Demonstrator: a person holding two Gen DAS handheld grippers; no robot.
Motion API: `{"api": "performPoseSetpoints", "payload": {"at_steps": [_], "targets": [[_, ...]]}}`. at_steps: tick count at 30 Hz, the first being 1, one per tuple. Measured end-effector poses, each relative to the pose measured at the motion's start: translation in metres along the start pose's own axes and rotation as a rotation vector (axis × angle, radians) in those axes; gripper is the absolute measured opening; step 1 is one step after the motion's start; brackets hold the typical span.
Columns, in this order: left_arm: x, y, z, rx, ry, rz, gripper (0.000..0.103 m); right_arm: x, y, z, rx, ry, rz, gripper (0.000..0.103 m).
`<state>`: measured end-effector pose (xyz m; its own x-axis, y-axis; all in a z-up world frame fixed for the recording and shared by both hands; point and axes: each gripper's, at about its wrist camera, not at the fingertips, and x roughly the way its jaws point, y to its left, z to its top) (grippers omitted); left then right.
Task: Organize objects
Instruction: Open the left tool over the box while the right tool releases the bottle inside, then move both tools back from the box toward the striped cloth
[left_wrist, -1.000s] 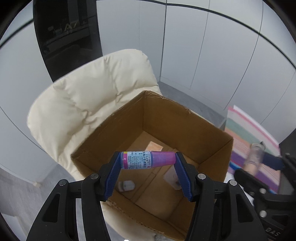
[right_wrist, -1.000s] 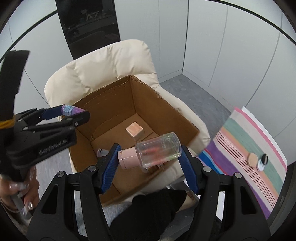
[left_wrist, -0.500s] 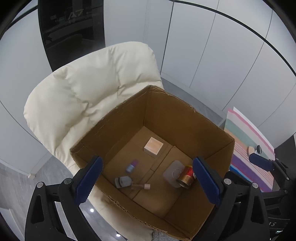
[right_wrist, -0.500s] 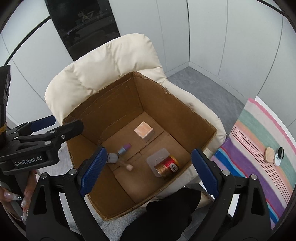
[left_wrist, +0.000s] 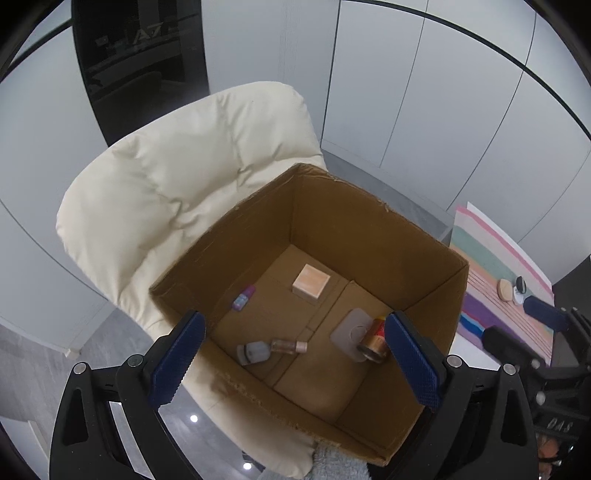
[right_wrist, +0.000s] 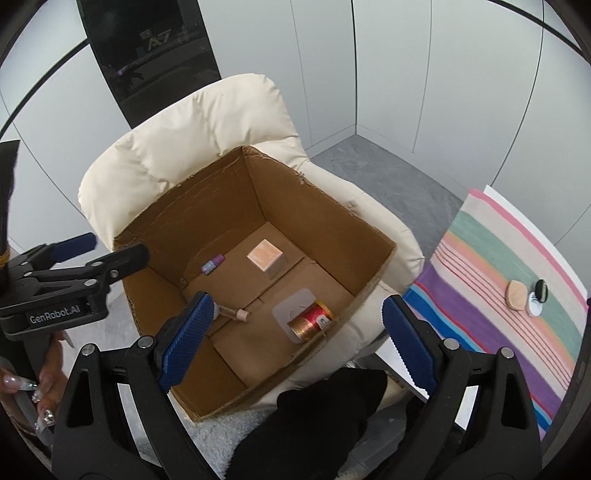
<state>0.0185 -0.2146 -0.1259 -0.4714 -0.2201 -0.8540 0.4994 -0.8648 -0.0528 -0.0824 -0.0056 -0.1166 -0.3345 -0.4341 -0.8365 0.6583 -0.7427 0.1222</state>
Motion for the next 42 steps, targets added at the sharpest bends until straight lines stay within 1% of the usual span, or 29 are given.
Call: {"api": "performPoseSetpoints", "payload": {"at_steps": [5,10,15,19,23,25,28,31,35,39,42], "targets": [[-0.007,0.001,-0.012,-0.004,0.012,-0.014,0.098,-0.014,-0.002,-0.005,0.003,-0.013,-0.029,0.094],[-0.021,-0.009,-0.025,0.031,-0.01,-0.016,0.098,-0.031,-0.003,-0.014,0.02,-0.029,-0.028,0.094],[-0.042,-0.016,-0.044,0.079,-0.054,-0.002,0.098,-0.05,-0.002,-0.033,0.051,-0.027,-0.025,0.094],[-0.056,-0.011,-0.061,0.059,-0.067,-0.018,0.098,-0.061,-0.002,-0.051,0.08,-0.032,-0.016,0.094],[-0.067,-0.007,-0.081,0.035,-0.072,-0.035,0.098,-0.07,-0.002,-0.071,0.086,-0.053,-0.049,0.094],[-0.075,-0.009,-0.087,0.043,-0.095,-0.035,0.098,-0.072,-0.002,-0.079,0.089,-0.054,-0.052,0.094],[-0.079,-0.012,-0.088,0.059,-0.117,-0.025,0.098,-0.075,-0.004,-0.088,0.105,-0.045,-0.028,0.094],[-0.075,-0.015,-0.088,0.071,-0.107,-0.03,0.098,-0.075,-0.004,-0.089,0.107,-0.047,-0.03,0.094],[-0.075,-0.013,-0.087,0.059,-0.117,-0.03,0.098,-0.077,-0.002,-0.09,0.108,-0.059,-0.022,0.094],[-0.072,-0.01,-0.086,0.037,-0.107,-0.039,0.098,-0.076,-0.001,-0.091,0.113,-0.052,-0.011,0.094],[-0.072,-0.011,-0.086,0.037,-0.107,-0.032,0.098,-0.077,-0.002,-0.092,0.118,-0.056,-0.007,0.094]]}}
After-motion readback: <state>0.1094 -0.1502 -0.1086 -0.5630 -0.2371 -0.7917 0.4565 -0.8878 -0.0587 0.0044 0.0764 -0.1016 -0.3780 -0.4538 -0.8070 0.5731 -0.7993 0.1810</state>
